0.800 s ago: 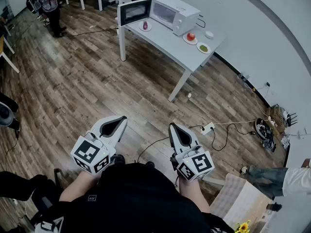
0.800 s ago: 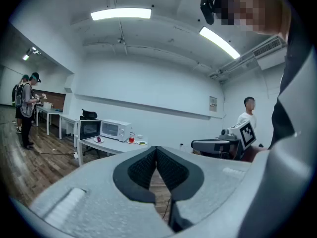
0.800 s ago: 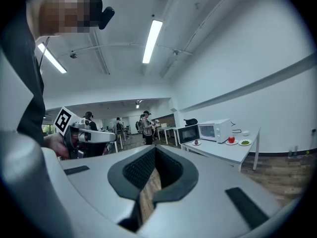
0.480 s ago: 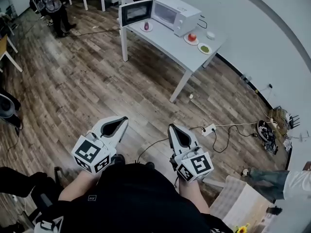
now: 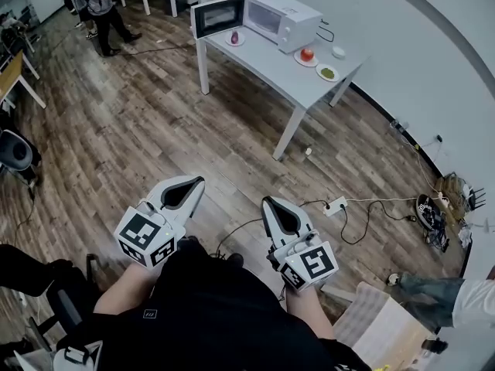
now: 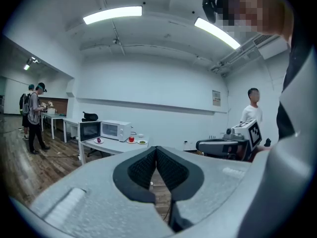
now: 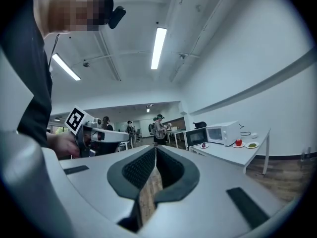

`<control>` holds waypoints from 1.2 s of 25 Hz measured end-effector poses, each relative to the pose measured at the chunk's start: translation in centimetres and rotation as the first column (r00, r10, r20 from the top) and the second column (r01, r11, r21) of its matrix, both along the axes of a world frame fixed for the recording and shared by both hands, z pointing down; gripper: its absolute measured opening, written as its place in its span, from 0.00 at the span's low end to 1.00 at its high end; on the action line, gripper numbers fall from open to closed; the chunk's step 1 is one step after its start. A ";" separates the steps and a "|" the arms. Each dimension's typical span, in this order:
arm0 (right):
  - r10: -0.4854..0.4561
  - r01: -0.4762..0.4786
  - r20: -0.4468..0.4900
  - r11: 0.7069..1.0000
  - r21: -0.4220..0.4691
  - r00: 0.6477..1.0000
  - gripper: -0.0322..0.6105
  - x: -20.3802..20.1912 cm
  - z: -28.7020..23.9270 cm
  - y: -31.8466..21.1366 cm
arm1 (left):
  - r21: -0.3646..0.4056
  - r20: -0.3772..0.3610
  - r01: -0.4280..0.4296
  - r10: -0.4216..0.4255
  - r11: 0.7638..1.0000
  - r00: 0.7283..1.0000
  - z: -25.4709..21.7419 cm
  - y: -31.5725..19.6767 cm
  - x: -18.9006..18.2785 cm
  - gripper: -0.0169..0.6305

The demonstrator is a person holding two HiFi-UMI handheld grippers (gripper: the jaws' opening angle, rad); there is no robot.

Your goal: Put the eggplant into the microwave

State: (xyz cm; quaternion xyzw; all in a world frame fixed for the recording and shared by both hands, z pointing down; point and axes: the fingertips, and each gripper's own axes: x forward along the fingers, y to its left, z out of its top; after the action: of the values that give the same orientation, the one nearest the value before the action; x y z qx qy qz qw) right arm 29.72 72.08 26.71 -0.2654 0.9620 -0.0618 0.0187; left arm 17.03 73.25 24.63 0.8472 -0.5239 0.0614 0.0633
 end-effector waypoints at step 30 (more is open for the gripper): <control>-0.045 0.047 0.025 0.993 -0.105 0.999 0.18 -5.7 1.4 -15.5 | 0.026 -0.040 0.063 -0.062 0.998 0.997 0.9 -16.0 -7.4 0.04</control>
State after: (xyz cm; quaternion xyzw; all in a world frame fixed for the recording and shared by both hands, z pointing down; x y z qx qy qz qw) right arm 24.06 56.53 28.11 -0.2431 0.9629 -0.1161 0.0140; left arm 9.60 57.26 25.58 0.8321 -0.5498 0.0355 0.0640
